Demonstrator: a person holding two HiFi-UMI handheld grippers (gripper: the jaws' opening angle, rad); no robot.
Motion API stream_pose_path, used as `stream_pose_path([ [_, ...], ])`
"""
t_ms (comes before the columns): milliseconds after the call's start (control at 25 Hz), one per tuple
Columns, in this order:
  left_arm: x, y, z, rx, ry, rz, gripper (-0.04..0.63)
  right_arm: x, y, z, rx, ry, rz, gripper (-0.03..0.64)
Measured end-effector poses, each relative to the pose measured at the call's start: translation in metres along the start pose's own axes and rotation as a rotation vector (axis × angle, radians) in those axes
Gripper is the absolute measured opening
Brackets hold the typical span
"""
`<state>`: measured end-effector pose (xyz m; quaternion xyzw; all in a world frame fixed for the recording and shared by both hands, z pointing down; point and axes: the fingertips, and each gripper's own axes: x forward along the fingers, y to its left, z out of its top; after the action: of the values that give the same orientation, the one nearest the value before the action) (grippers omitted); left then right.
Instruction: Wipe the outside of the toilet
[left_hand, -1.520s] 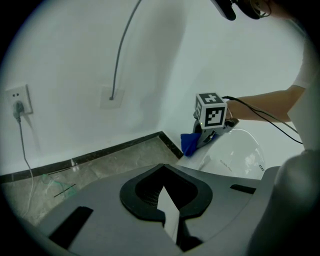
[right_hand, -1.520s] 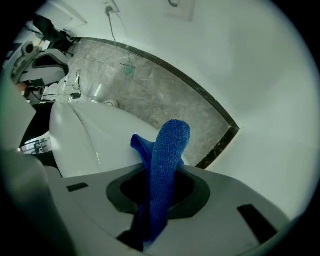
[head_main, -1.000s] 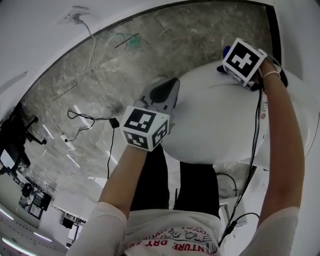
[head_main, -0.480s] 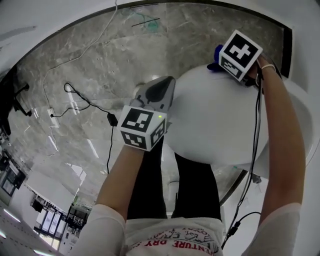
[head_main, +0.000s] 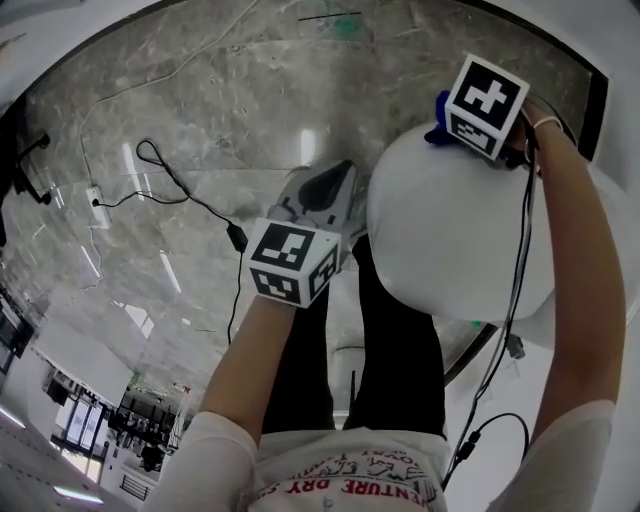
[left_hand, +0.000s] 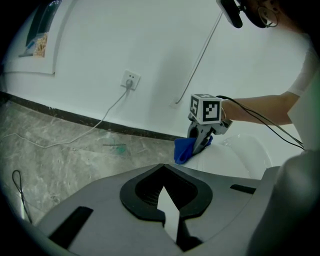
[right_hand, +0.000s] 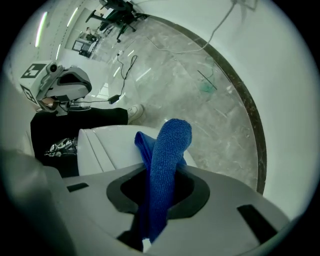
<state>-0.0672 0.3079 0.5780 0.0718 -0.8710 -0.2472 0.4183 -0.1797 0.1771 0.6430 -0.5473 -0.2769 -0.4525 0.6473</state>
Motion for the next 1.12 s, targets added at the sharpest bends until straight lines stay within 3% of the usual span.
stream_pose_path([
  [240,-0.027,0.033,-0.017,-0.017,0.015,-0.015,0.008,0.012,0.041,0.041,-0.064,0.05,-0.031,0.075],
  [400,-0.047,0.055,-0.018,0.022,0.027,-0.009,0.008,0.014,0.061,0.06,-0.09,0.087,-0.074,0.075],
  [640,-0.09,0.076,-0.032,0.025,0.045,0.002,0.008,0.027,0.105,0.089,-0.222,0.103,-0.167,0.075],
  [840,-0.107,0.095,-0.057,-0.032,0.022,0.05,0.008,0.042,0.136,0.104,-0.295,0.131,-0.116,0.075],
  [1120,-0.133,0.104,-0.119,-0.117,-0.006,0.102,0.008,0.061,0.162,0.111,-0.413,0.233,-0.216,0.075],
])
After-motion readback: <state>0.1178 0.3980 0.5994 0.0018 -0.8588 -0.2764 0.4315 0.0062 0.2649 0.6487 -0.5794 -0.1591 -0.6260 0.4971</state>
